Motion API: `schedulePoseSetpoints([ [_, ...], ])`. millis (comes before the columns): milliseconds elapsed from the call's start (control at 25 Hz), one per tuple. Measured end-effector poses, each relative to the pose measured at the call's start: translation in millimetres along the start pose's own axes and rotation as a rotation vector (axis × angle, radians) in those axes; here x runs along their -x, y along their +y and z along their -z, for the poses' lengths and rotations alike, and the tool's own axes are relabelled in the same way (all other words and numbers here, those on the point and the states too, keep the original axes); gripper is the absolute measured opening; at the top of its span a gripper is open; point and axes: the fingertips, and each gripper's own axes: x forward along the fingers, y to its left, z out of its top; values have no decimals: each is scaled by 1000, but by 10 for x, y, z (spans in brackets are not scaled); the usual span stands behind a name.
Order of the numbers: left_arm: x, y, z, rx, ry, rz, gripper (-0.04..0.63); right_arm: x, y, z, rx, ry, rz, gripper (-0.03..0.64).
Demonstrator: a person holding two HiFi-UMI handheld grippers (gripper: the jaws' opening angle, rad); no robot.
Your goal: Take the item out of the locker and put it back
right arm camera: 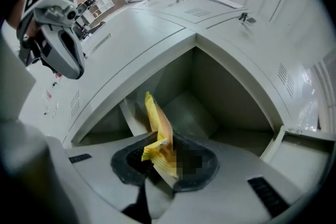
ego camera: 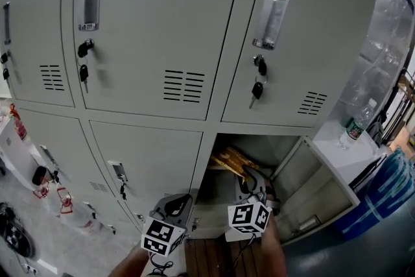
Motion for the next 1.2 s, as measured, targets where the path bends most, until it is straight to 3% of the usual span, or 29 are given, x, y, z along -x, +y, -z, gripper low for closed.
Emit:
schedulePoseSetpoints([
  [320, 50, -68, -75, -1, -15, 18, 23, 503, -267, -108, -233, -62, 78, 82],
  [600, 94, -227, -68, -9, -12, 54, 23, 1055, -213, -109, -471, -118, 138, 82],
  [800, 132, -335, -36, -7, 0, 79, 23, 1376, -35, 80, -609, -102, 148, 81],
  [1200, 225, -499, 188, -8, 51, 103, 23, 1748, 477, 501, -786, -8, 131, 81],
])
